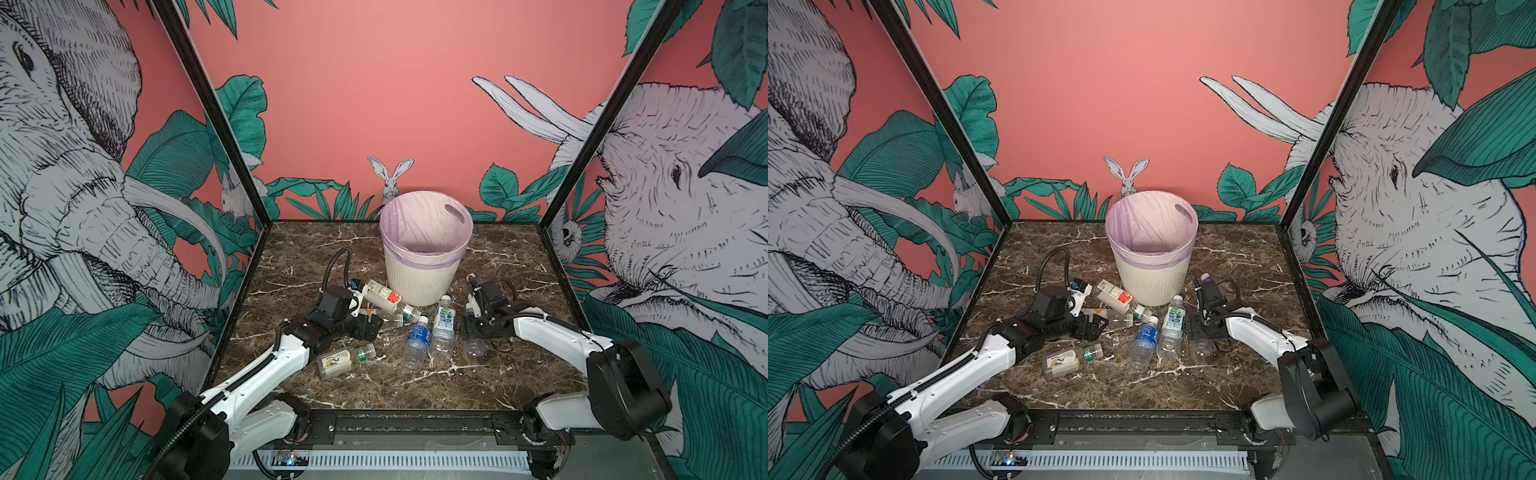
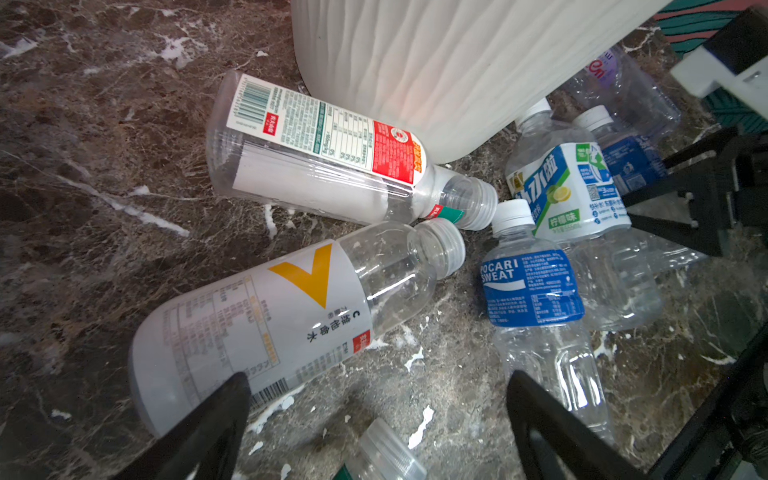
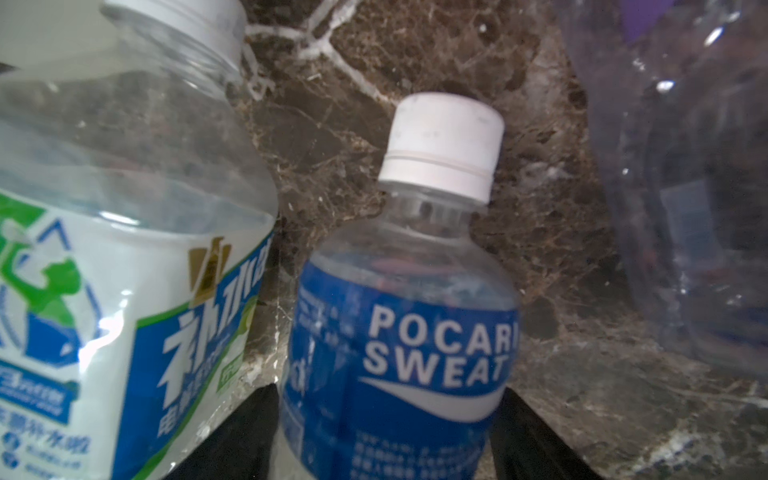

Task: Throw the plastic bottles in the bin
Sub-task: 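Lower the right gripper over the blue Pocari Sweat bottle, then close the right gripper on the Pocari Sweat bottle and lift it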

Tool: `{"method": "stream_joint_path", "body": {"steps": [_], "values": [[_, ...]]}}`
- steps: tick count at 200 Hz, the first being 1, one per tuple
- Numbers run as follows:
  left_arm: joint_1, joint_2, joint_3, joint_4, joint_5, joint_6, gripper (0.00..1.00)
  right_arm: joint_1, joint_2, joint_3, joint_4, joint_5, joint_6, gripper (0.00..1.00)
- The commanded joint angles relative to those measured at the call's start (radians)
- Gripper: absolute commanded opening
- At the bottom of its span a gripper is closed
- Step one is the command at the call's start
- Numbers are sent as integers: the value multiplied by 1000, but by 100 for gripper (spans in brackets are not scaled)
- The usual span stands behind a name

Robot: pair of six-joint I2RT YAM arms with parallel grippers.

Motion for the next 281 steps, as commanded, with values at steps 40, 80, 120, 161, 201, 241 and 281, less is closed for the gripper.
{"method": "stream_joint_path", "body": {"steps": [40, 80, 120, 161, 201, 241, 281], "values": [[5, -3, -29, 31, 29, 9, 97, 30, 29, 27, -11, 42, 2, 59], [4, 0, -35, 34, 32, 10, 97, 45, -16, 11, -8, 77, 7, 41], [3, 1, -37, 39, 39, 12, 97, 52, -160, -55, 39, 78, 7, 38], [3, -1, -35, 39, 53, 10, 96, 63, -316, -101, 49, 85, 2, 35], [3, 5, -32, 45, 59, 13, 95, 70, -471, -148, 72, 86, 3, 34], [4, 13, -22, 51, 62, 15, 95, 82, -617, -176, 92, 67, 3, 34], [4, 26, -12, 60, 67, 18, 95, 93, -691, -91, 17, 61, 15, 34]]}}
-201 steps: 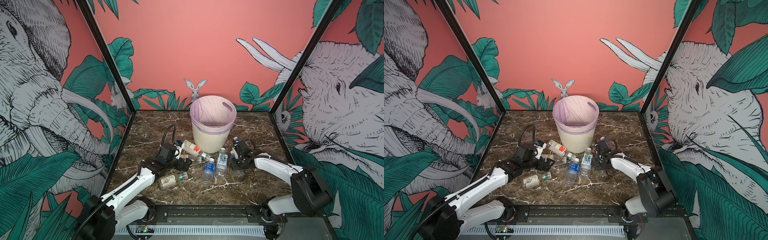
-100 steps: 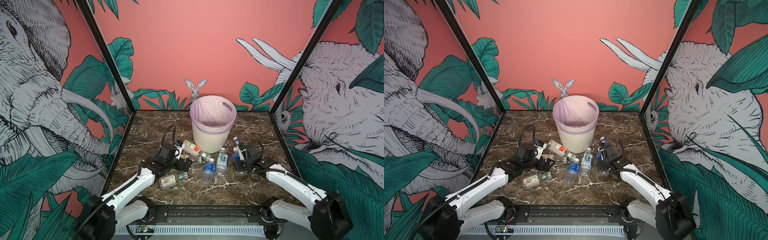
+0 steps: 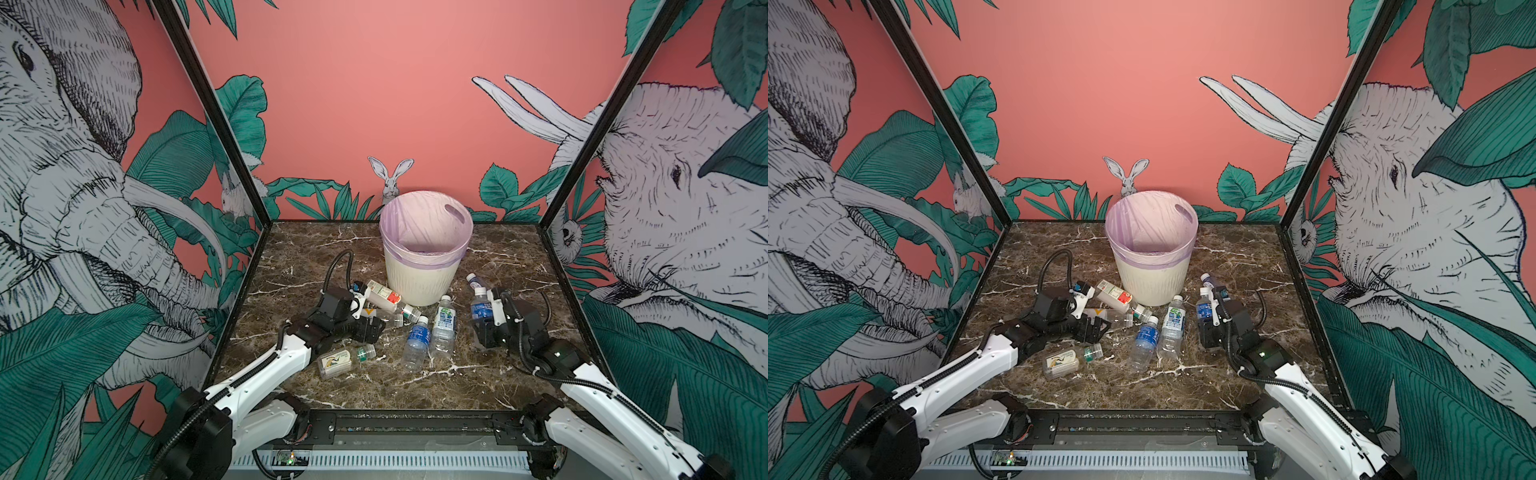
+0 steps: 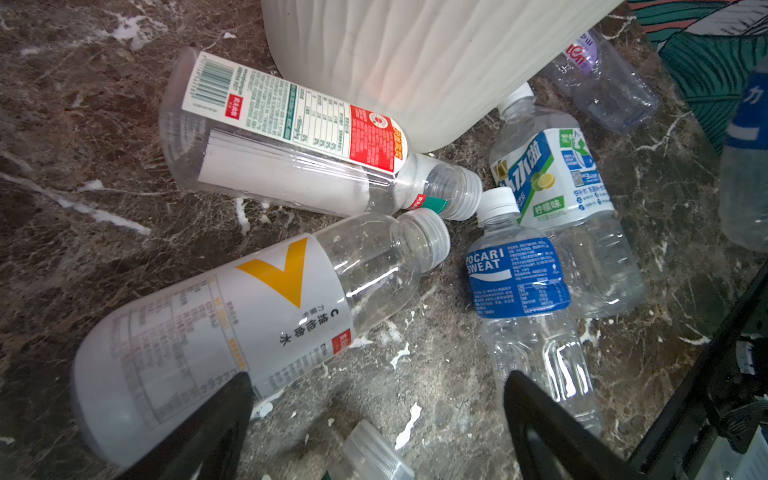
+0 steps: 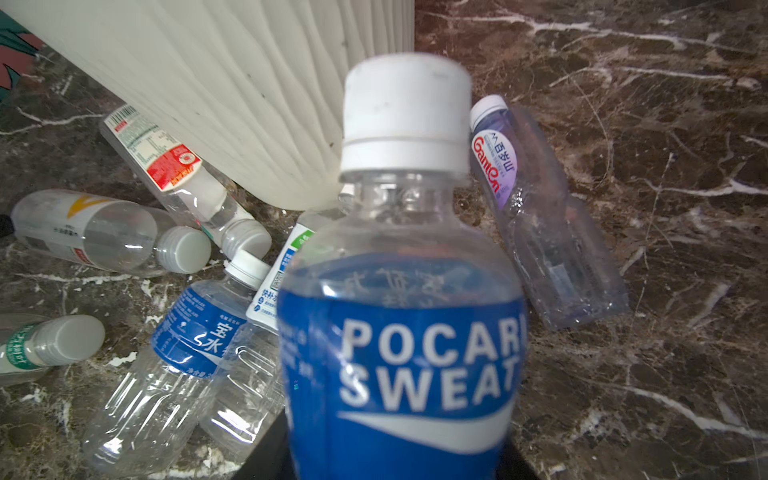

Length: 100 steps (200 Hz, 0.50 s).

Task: Throw the plastic bottles in the bin
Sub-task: 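Close the right gripper on the Pocari Sweat bottle and lift it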

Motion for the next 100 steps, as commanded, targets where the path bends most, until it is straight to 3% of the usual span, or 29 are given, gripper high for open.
{"method": "stream_joint_path", "body": {"steps": [1, 61, 100], "values": [[4, 6, 13, 25, 13, 14, 95, 11, -38, 69, -19, -4, 10, 34], [4, 9, 27, 19, 19, 26, 95, 18, 8, 366, -98, -67, -11, 34], [3, 8, 28, 15, 13, 29, 95, 19, 272, 769, -144, -135, -60, 32]]}}
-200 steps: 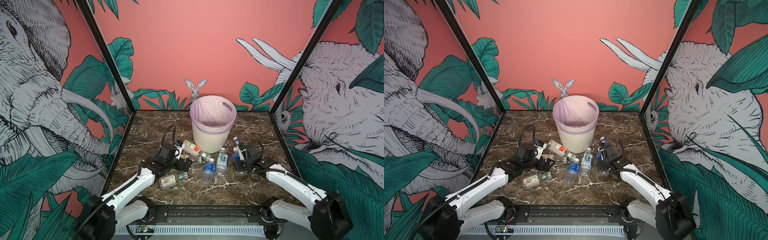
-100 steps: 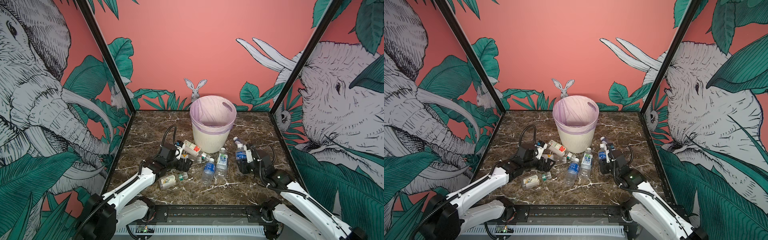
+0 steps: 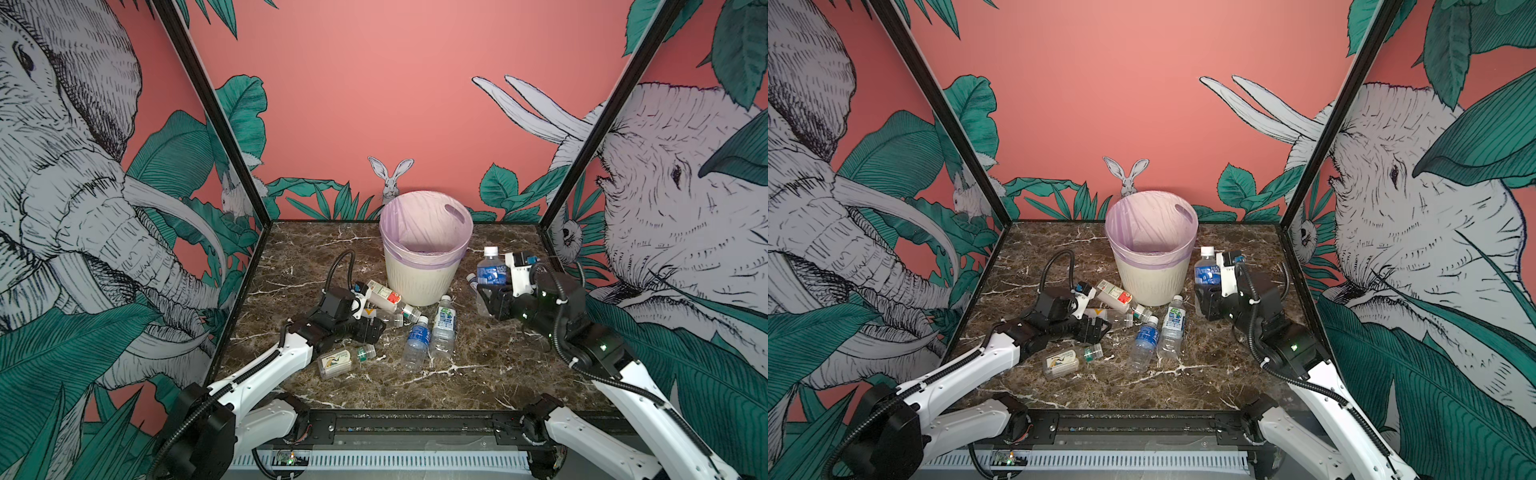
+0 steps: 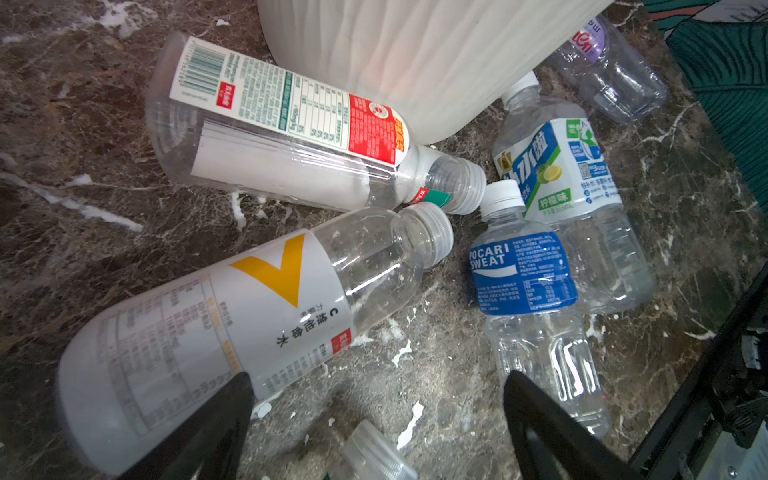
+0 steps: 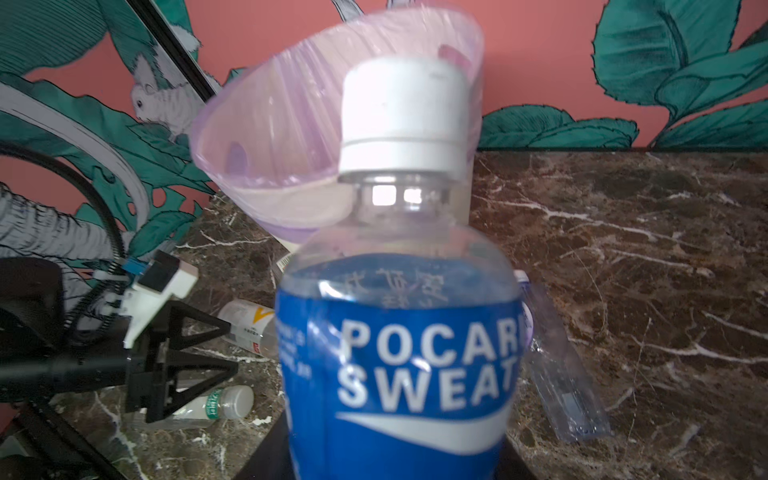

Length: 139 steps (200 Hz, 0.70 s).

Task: Throw the plastic bottles in the bin
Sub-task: 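Close the right gripper on the Pocari Sweat bottle and lift it, then carry the Pocari Sweat bottle over the bin and open the right gripper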

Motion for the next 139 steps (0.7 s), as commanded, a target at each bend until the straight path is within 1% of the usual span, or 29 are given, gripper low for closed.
{"method": "stream_joint_path", "body": {"steps": [1, 20, 28, 32, 36, 45, 50, 53, 60, 68, 76, 87, 106, 124, 131, 139], "values": [[3, -8, 26, 14, 9, 14, 95, 4, 157, 236, -9, -56, -39, 32], [3, -6, 27, 19, 12, 11, 95, 5, 394, 533, -57, -71, -47, 31], [4, -3, 28, 22, 14, 11, 95, 4, 503, 664, -77, -82, -46, 35], [3, 0, 29, 22, 15, 9, 95, 4, 561, 735, -97, -79, -44, 42], [4, 2, 32, 23, 17, 9, 95, 4, 621, 813, -129, -74, -42, 52], [4, 9, 46, 11, 18, 12, 95, 4, 758, 1010, -238, -50, -39, 82], [3, 11, 54, -2, 17, 14, 95, 4, 822, 1119, -304, -25, -37, 97], [3, 10, 60, -10, 17, 15, 95, 4, 861, 1173, -340, -5, -35, 98], [3, 5, 71, -25, 14, 18, 95, 4, 917, 1294, -403, 33, -37, 99], [4, -4, 79, -40, 7, 22, 95, 4, 952, 1373, -440, 64, -41, 99], [3, -18, 83, -50, 1, 27, 95, 5, 949, 1382, -423, 71, -39, 99], [3, -35, 83, -55, -10, 29, 95, 6, 910, 1332, -377, 61, -36, 99], [3, -42, 85, -65, -8, 29, 95, 9, 823, 1198, -290, 57, -32, 99], [4, -43, 81, -59, -3, 23, 95, 13, 750, 1079, -251, 63, -40, 99], [2, -43, 79, -58, 0, 24, 95, 13, 739, 1030, -241, 75, -47, 99], [2, -42, 80, -60, 0, 24, 95, 14, 680, 968, -228, 93, -53, 99]]}}
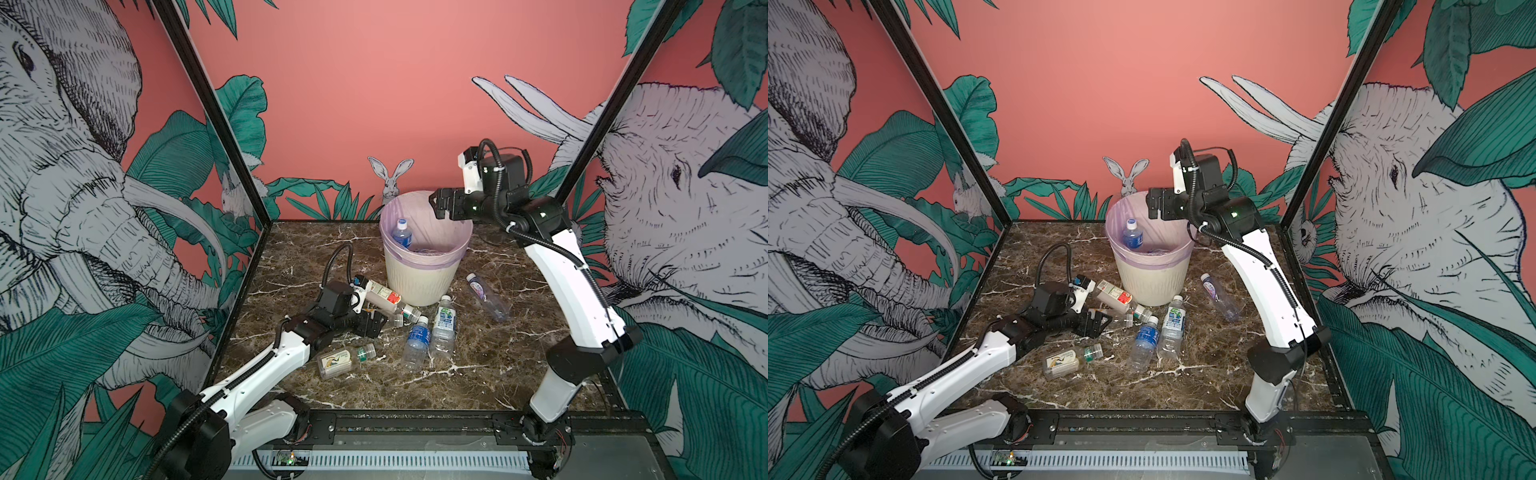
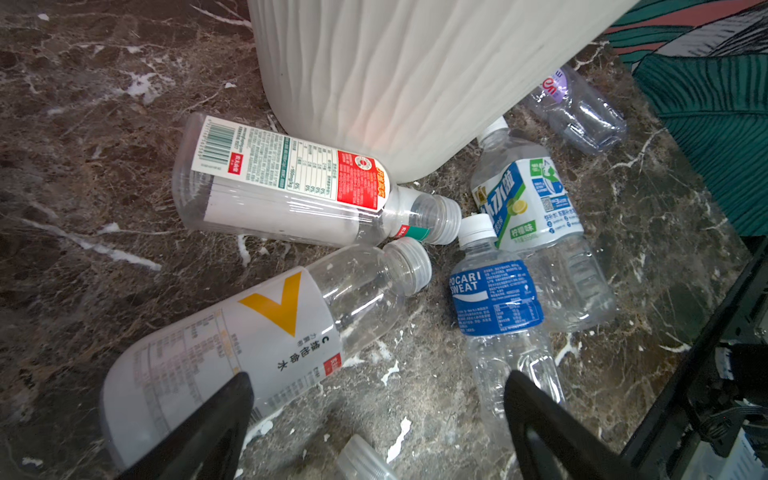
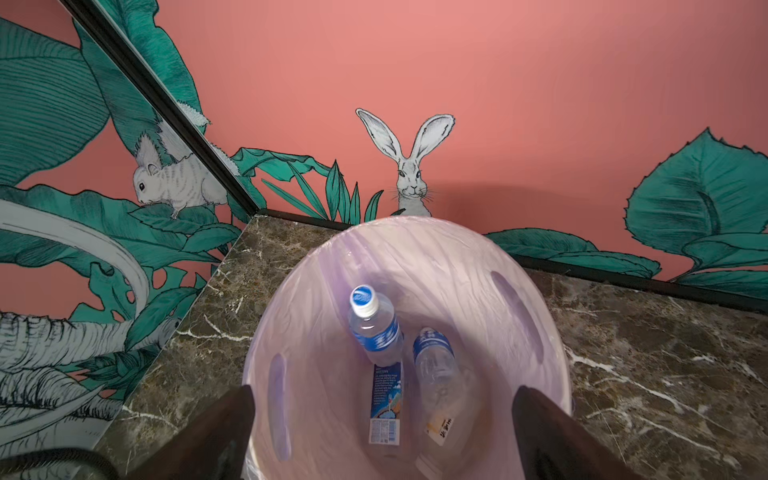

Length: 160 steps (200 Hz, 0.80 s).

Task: Throw the plastic bottles in the bin
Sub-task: 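Carry the Pocari Sweat bottle over the bin and open the right gripper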

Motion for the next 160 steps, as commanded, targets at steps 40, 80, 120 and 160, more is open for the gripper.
{"method": "stream_joint_path", "body": {"steps": [40, 80, 120, 160], "values": [[-14, -17, 24, -41, -13, 19, 95, -20, -266, -376, 106, 110, -51, 99], [-43, -7, 51, -58, -33, 26, 96, -93, -382, -600, 153, 96, -35, 99], [-82, 14, 76, -79, -87, 38, 95, -160, -460, -775, 180, 64, -22, 99], [-102, 41, 101, -93, -107, 46, 95, -205, -506, -926, 194, 17, -4, 98]]}}
